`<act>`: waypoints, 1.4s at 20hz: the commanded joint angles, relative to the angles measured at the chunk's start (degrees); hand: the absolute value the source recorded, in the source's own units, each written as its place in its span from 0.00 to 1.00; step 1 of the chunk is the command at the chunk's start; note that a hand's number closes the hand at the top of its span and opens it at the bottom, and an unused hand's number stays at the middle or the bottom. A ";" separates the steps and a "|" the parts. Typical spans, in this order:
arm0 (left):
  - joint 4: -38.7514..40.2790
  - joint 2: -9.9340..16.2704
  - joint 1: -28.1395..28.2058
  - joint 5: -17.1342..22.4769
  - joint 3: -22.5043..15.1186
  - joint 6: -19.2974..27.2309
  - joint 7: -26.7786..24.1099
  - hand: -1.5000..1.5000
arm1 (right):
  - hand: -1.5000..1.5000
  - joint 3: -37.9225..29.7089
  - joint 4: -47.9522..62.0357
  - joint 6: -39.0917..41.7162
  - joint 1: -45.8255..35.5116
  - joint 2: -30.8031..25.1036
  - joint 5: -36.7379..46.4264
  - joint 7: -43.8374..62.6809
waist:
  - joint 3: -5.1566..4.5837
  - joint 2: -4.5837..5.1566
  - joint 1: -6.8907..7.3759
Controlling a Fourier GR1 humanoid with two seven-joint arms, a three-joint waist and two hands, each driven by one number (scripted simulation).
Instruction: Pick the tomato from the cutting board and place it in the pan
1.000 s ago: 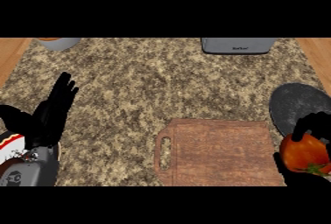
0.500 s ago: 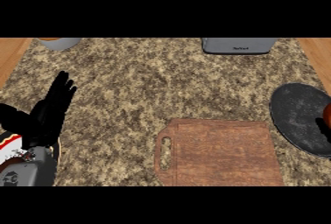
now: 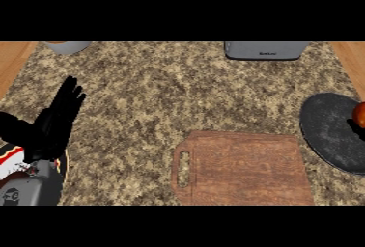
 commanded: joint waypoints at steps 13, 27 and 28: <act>1.73 -2.23 -1.10 -1.80 -1.64 0.92 -1.39 0.50 | 0.00 -0.58 46.85 -13.54 -13.21 -4.72 2.88 -3.17 | 0.04 0.24 0.65; 0.69 -1.56 -0.95 -2.12 -0.93 1.41 0.21 0.50 | 0.00 -16.91 60.19 4.11 -13.35 -18.12 -17.90 -23.57 | 0.13 0.02 -0.73; -0.48 1.68 -1.47 1.44 2.18 -1.66 1.55 0.50 | 0.00 -17.59 61.33 6.12 -15.14 -19.35 -18.70 -20.20 | 0.08 0.00 -0.05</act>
